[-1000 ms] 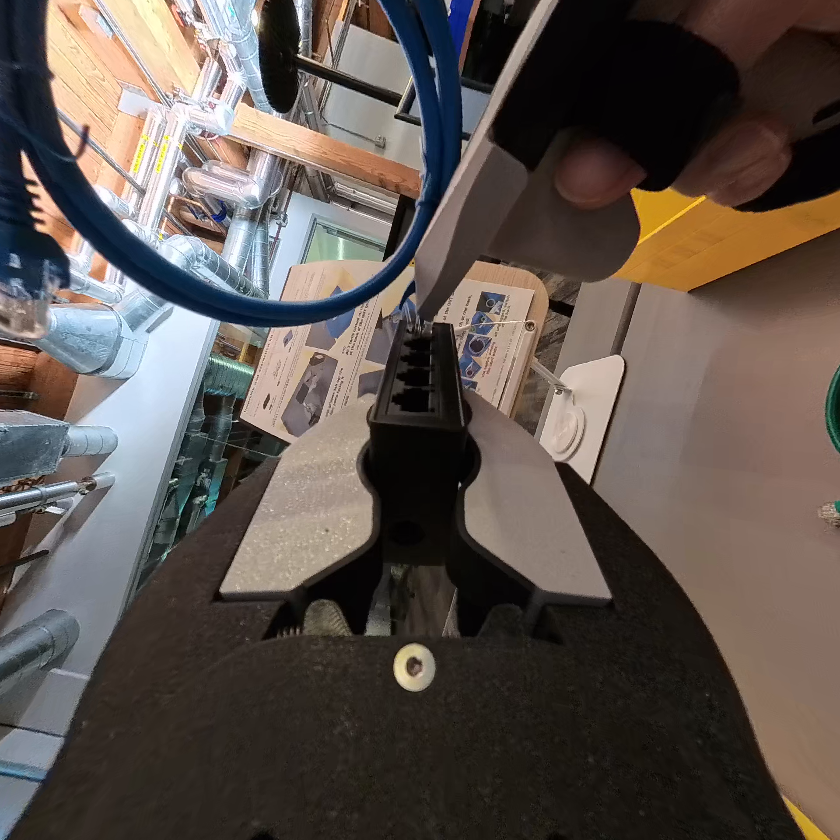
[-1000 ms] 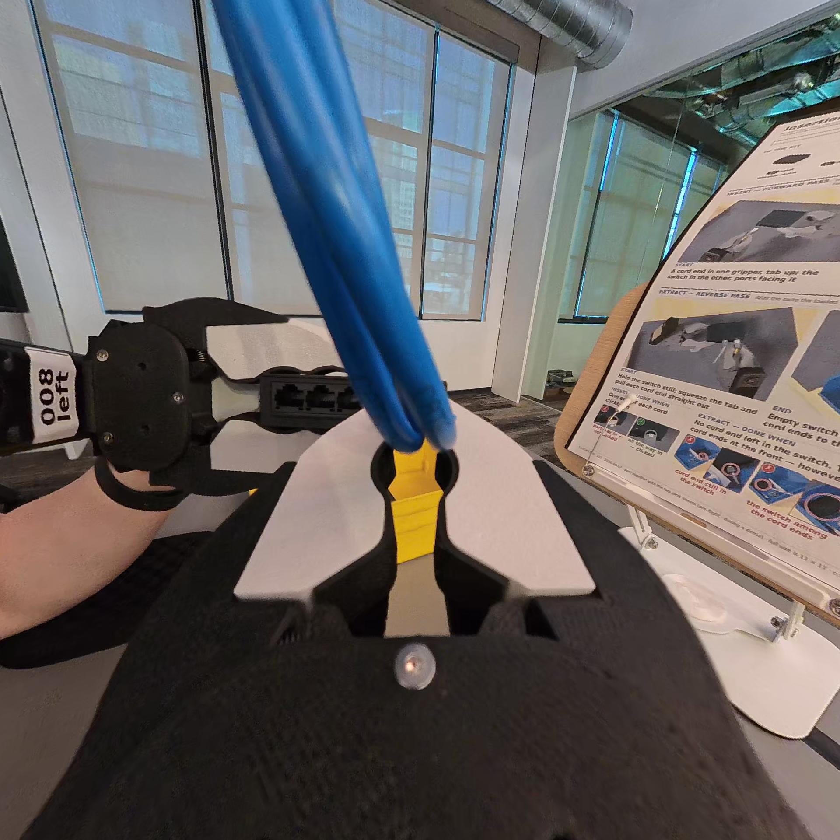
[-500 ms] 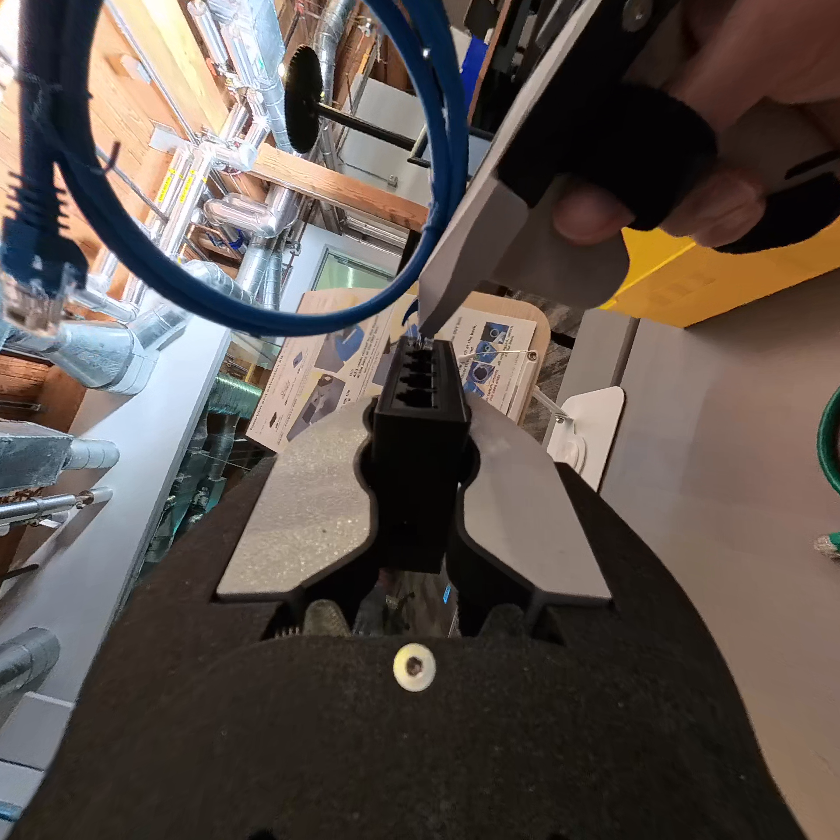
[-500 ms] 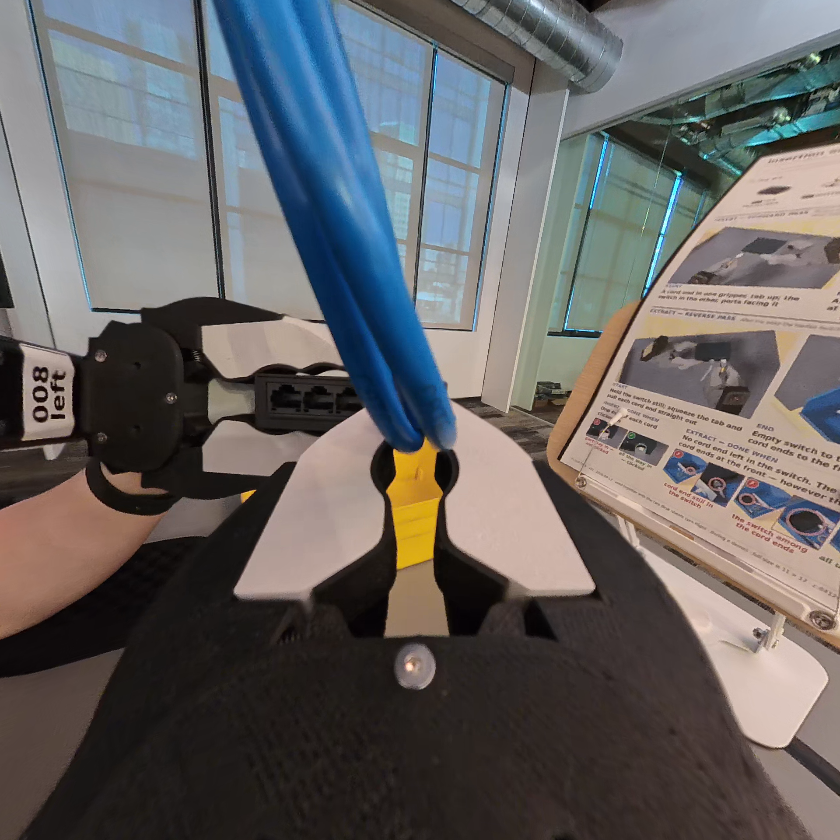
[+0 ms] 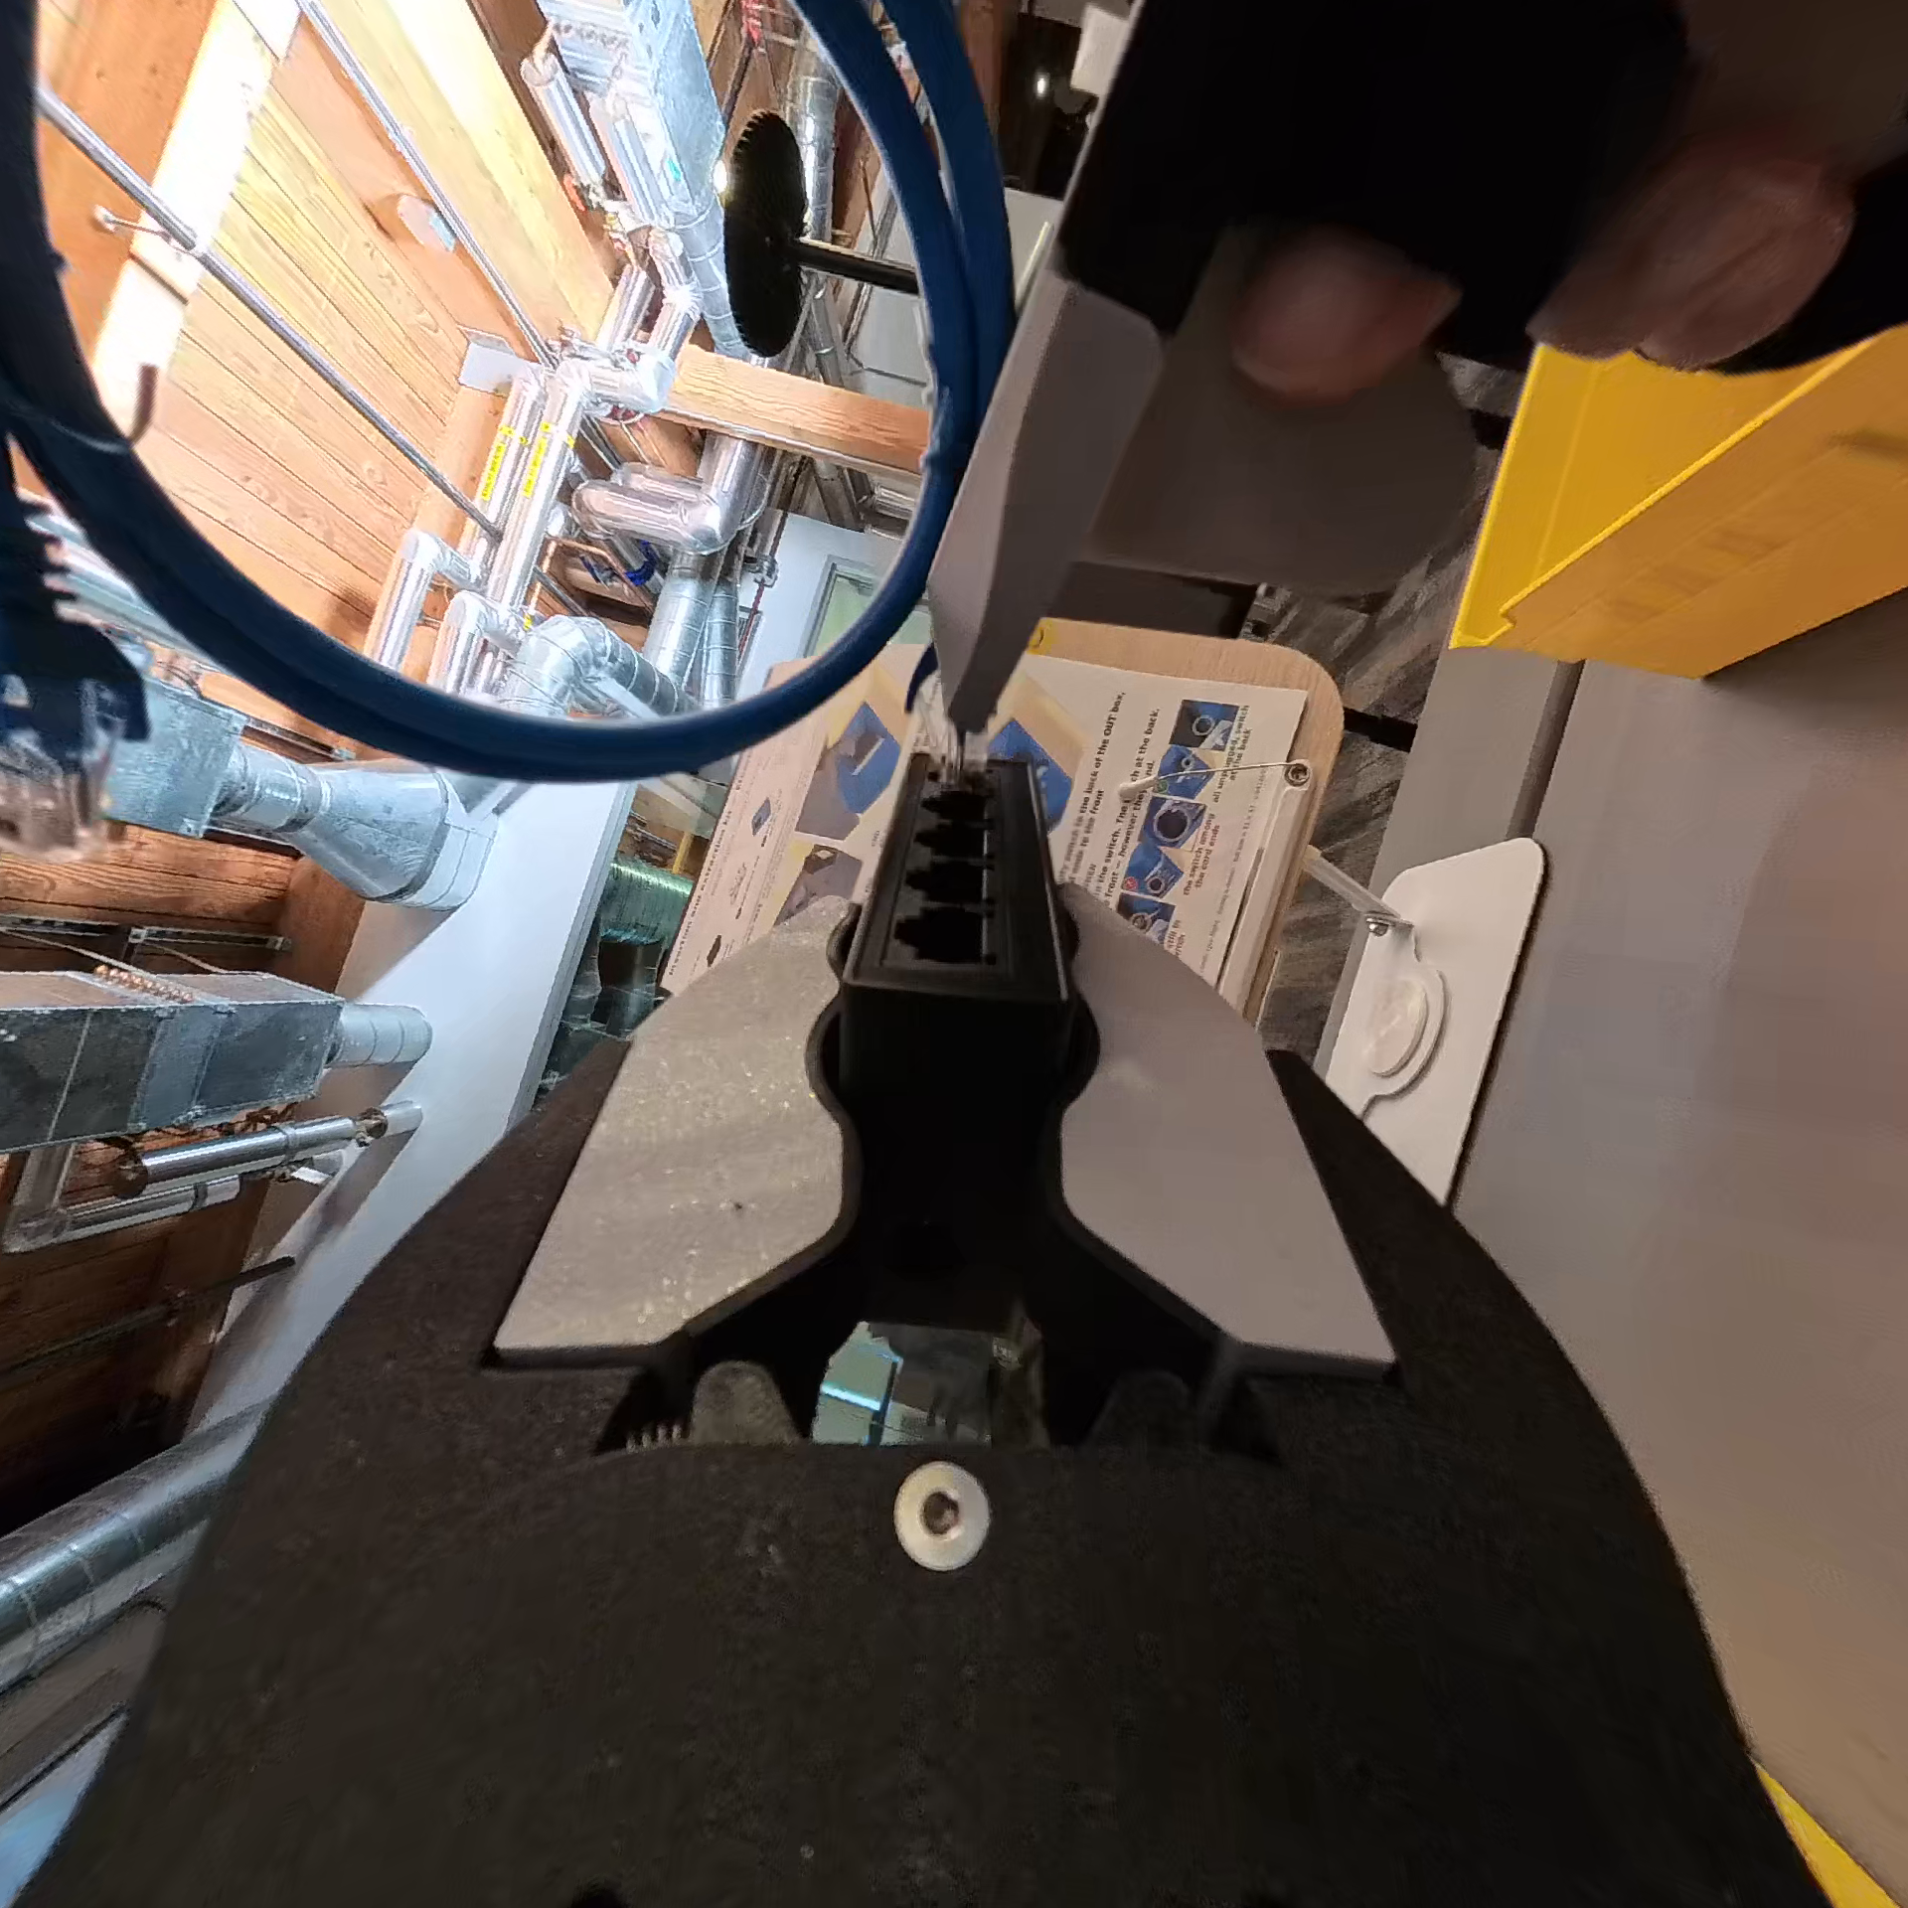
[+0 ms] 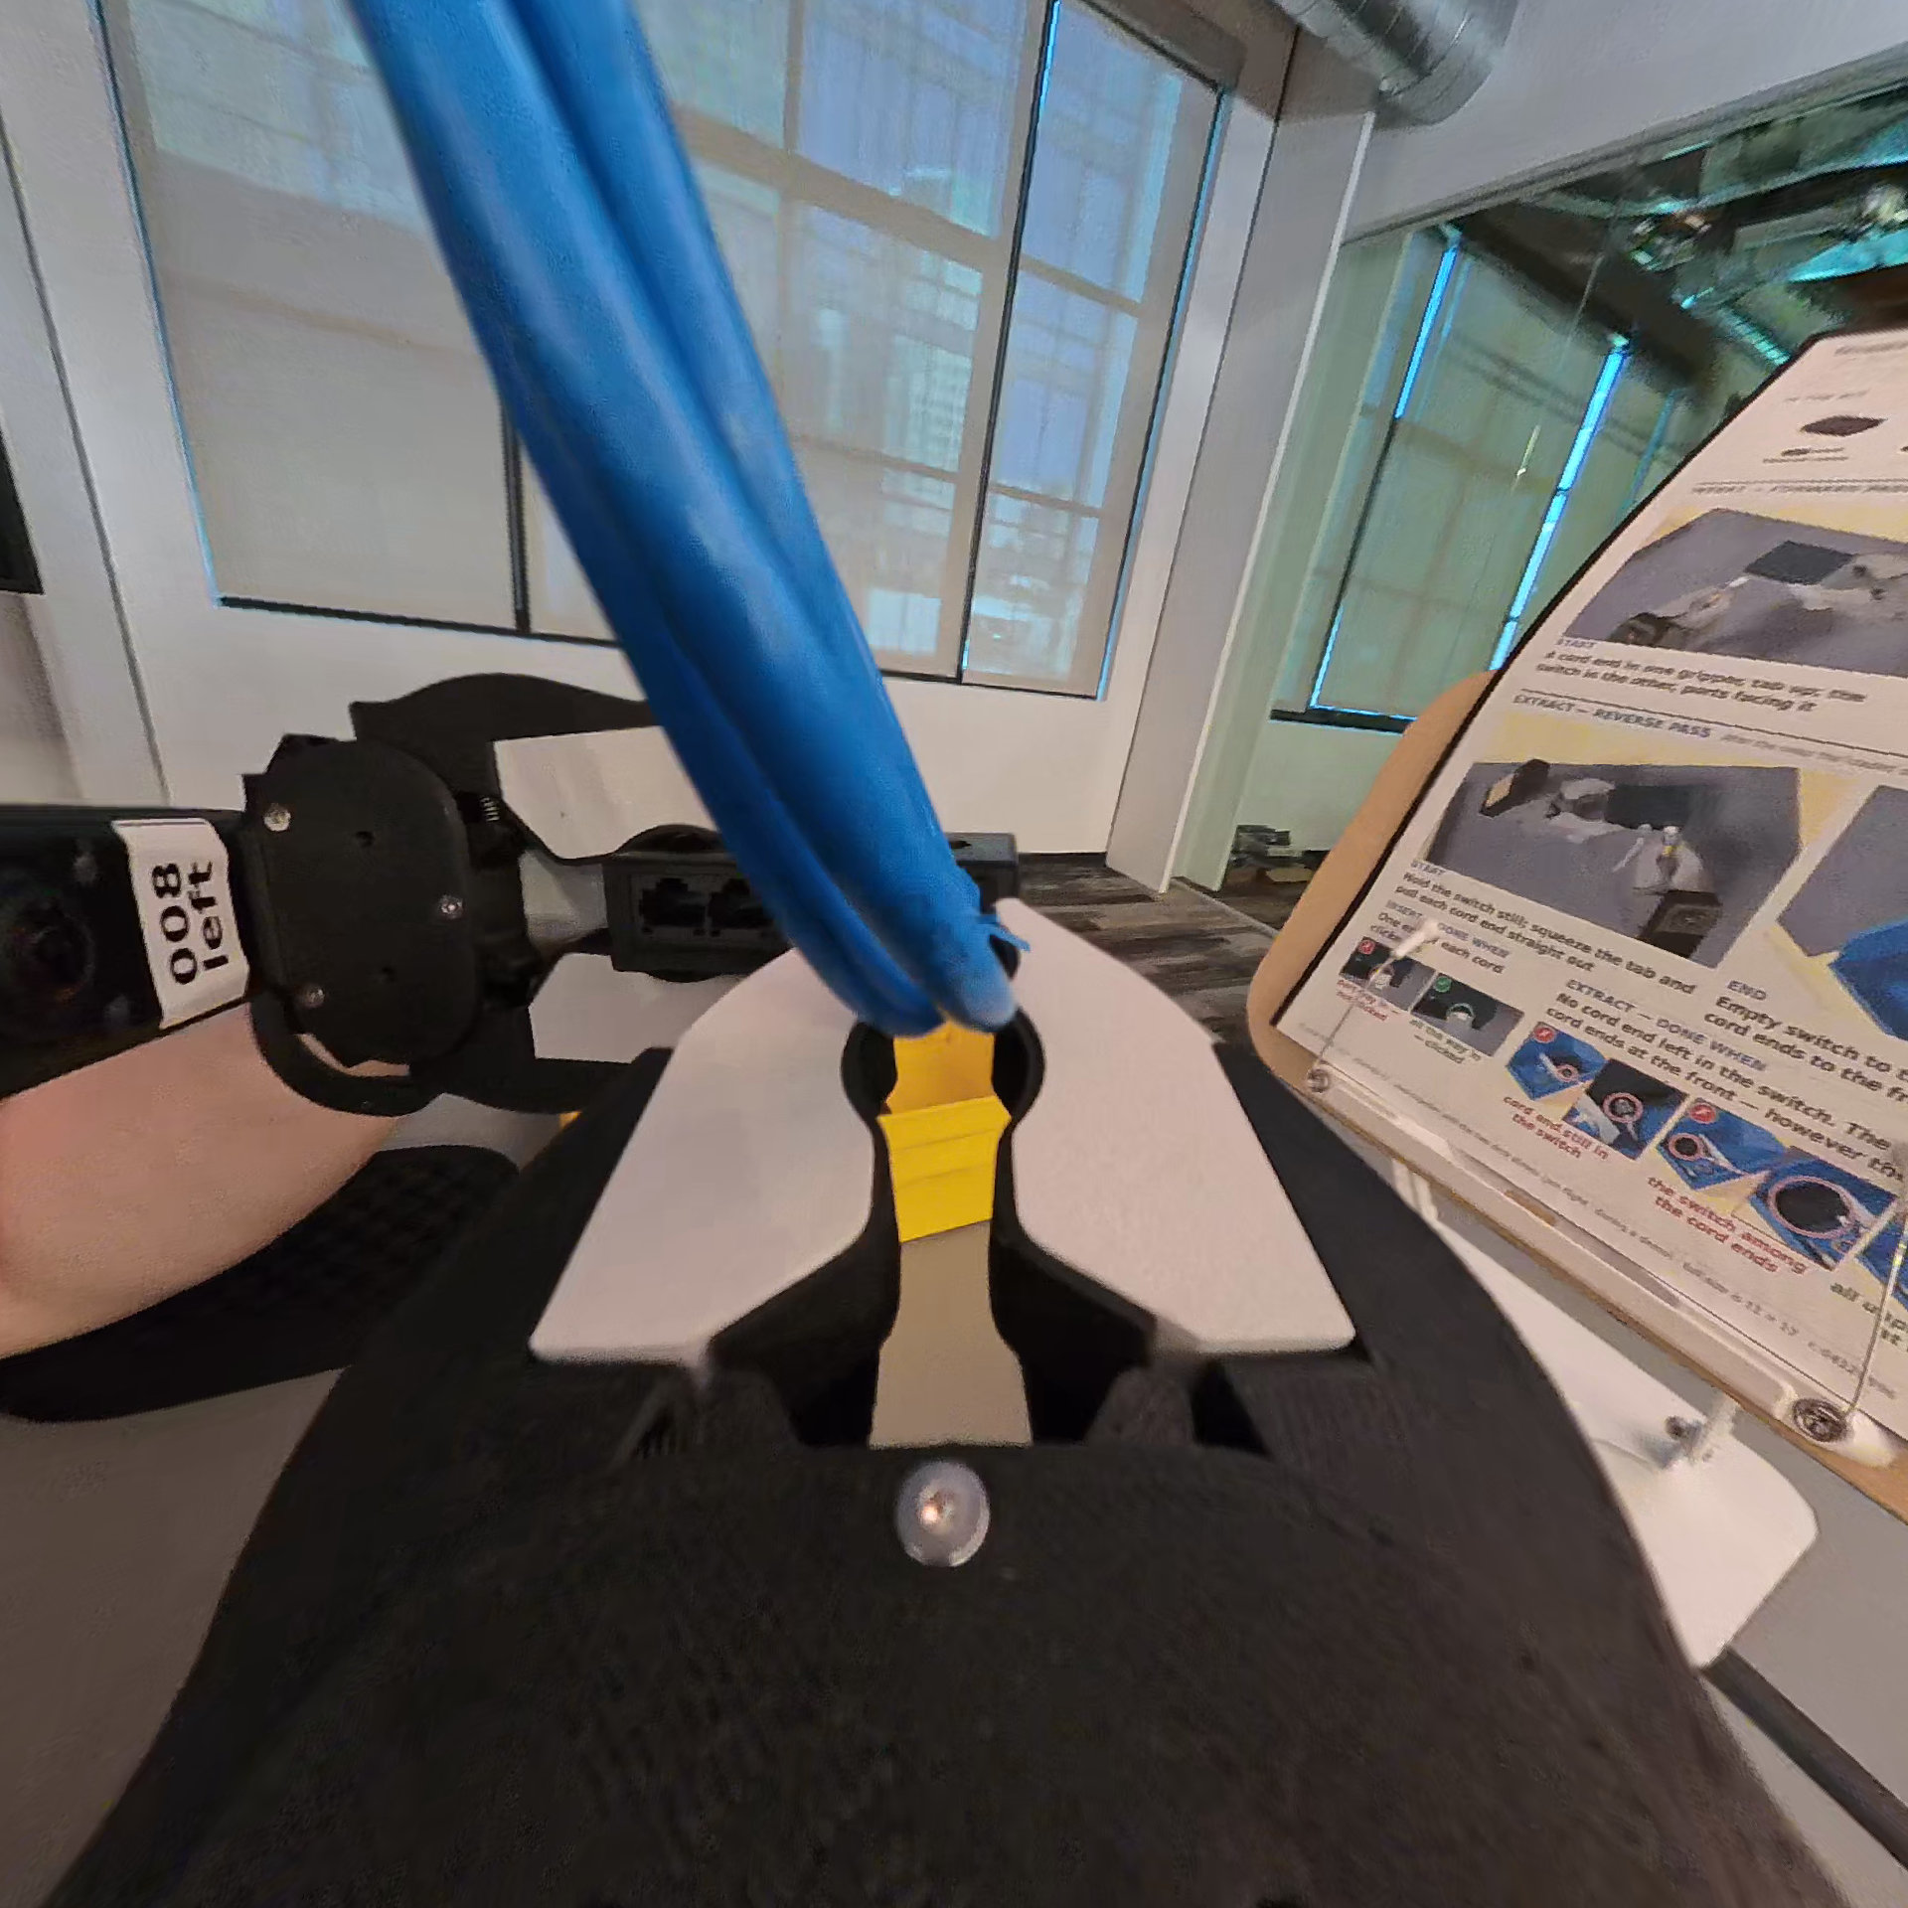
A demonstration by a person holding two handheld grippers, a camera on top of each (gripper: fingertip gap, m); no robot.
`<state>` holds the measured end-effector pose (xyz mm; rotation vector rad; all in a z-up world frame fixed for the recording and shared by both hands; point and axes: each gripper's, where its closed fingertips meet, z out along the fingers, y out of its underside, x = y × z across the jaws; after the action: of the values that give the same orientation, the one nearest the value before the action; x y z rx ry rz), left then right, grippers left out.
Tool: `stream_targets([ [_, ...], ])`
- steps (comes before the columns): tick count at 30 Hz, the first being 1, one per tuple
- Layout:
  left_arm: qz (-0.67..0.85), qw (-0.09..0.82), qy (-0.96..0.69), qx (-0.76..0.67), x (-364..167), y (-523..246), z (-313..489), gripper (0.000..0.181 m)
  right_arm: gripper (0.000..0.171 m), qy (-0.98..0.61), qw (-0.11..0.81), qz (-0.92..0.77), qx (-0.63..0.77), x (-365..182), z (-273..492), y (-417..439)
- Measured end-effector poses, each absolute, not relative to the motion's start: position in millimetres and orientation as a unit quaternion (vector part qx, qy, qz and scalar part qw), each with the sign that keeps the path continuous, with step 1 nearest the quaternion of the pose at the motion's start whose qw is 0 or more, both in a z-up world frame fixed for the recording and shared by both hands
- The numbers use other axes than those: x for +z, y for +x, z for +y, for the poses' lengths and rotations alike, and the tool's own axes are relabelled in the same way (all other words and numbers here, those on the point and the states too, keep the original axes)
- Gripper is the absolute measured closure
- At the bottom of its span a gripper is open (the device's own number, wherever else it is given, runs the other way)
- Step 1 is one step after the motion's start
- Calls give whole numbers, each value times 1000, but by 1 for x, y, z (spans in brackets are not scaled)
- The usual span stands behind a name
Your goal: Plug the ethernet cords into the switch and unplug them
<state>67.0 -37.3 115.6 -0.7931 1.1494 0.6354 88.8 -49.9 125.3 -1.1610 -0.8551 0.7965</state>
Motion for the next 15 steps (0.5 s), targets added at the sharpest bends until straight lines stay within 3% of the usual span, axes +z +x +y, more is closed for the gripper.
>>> stream_targets([
  [15,525,741,-324,266,121,76,-54,151,158,-501,692,-398,334,132,-59,90],
])
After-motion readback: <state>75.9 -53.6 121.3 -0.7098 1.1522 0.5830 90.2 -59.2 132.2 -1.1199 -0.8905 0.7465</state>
